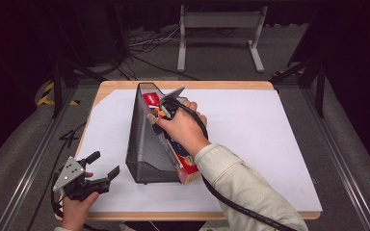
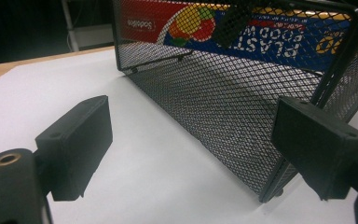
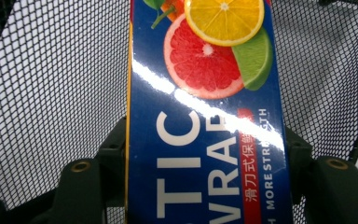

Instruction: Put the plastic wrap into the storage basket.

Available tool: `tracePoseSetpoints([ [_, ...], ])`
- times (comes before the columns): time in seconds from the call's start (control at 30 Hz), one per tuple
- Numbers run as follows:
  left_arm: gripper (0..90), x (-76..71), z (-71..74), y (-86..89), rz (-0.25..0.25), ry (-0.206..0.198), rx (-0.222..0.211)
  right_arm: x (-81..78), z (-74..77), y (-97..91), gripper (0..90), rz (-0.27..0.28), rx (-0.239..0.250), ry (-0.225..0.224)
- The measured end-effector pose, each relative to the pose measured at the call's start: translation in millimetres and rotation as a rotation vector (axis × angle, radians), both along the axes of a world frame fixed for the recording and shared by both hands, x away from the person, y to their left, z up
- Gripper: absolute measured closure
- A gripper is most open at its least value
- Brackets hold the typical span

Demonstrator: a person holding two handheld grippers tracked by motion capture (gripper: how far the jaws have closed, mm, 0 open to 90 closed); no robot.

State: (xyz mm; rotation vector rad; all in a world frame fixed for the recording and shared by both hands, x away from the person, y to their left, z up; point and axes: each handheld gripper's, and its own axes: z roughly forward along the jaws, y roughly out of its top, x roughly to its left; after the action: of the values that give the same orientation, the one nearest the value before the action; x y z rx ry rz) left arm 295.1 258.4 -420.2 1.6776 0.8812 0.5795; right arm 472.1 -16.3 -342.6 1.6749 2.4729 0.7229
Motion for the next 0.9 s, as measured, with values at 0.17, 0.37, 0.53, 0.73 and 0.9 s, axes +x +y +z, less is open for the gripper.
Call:
tracePoseSetpoints([
  [0.17,13.4,0.0,0.1,-0.4,0.001,0.001,-0.003,0.9,0.0,2.6,38.6,0.000,-0.024,0.010],
  [0.37,13.5,-0.1,0.1,-0.2,0.001,0.001,-0.001,4.0,-7.9,6.0,38.3,0.014,-0.069,0.051],
  [0.53,13.5,0.6,-0.1,0.1,0.005,-0.001,-0.005,6.9,-11.3,5.9,36.8,0.025,-0.075,0.066],
  [0.73,13.4,0.6,0.3,-0.3,0.000,-0.002,-0.001,6.6,-8.3,5.1,31.3,0.037,-0.044,0.043],
  [0.9,13.4,1.0,0.5,-1.2,-0.002,0.000,-0.003,2.0,-3.5,2.2,28.7,0.050,-0.038,0.005],
])
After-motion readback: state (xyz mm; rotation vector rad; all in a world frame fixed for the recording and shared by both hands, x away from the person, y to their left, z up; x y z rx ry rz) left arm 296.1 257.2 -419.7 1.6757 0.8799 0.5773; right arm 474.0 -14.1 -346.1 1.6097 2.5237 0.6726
